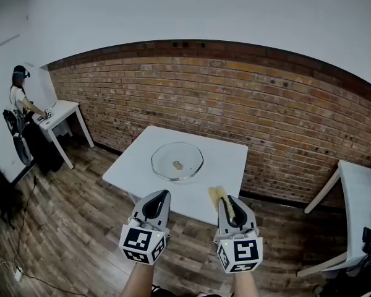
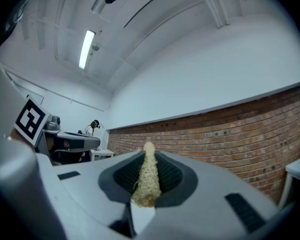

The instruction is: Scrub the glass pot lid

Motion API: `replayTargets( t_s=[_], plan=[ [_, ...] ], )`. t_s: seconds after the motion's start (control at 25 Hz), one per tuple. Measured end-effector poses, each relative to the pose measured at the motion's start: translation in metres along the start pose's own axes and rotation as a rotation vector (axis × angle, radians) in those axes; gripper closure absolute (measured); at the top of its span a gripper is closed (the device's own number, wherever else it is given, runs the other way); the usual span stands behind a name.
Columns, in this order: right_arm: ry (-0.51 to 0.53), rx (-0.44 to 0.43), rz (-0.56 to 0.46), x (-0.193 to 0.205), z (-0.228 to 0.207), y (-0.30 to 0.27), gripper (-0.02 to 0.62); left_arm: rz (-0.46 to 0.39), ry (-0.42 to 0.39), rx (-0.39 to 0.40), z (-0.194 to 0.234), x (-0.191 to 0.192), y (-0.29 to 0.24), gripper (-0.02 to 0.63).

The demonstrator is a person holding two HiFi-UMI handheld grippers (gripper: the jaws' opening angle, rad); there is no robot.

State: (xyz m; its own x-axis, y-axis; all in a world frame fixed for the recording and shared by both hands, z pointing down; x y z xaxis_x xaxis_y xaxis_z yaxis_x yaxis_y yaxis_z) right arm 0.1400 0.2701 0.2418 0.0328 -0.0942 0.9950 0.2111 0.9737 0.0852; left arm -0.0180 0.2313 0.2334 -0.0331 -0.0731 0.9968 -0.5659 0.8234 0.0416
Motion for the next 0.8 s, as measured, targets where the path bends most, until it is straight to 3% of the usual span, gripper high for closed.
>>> replayTargets(
  t_s=[0.4, 0.8],
  plan=[
    [0.011, -0.038, -0.002, 0.007, -0.019, -0.003, 0.537, -0.003, -0.006, -0.020, -0.016, 0.004, -0.020, 0.597],
    [0.011, -0.006, 0.000, 0.018, -0.029, -0.049, 0.537, -0.001, 0.005, -0.005, 0.019, 0.018, -0.060, 0.597]
  ],
)
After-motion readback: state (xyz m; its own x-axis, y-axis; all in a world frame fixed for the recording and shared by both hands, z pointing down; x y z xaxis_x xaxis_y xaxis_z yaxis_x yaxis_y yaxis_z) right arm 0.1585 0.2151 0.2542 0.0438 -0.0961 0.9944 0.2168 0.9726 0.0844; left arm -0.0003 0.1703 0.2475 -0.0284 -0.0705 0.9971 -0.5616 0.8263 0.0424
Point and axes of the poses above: the fingertips, and each gripper's own axes: y backward along the fingers, z to its left, x out of its underside, the point moved 1 cm from there along y, backward along the fingers, and after that the axes turned 1 degree about x, right-handed, at the moved point
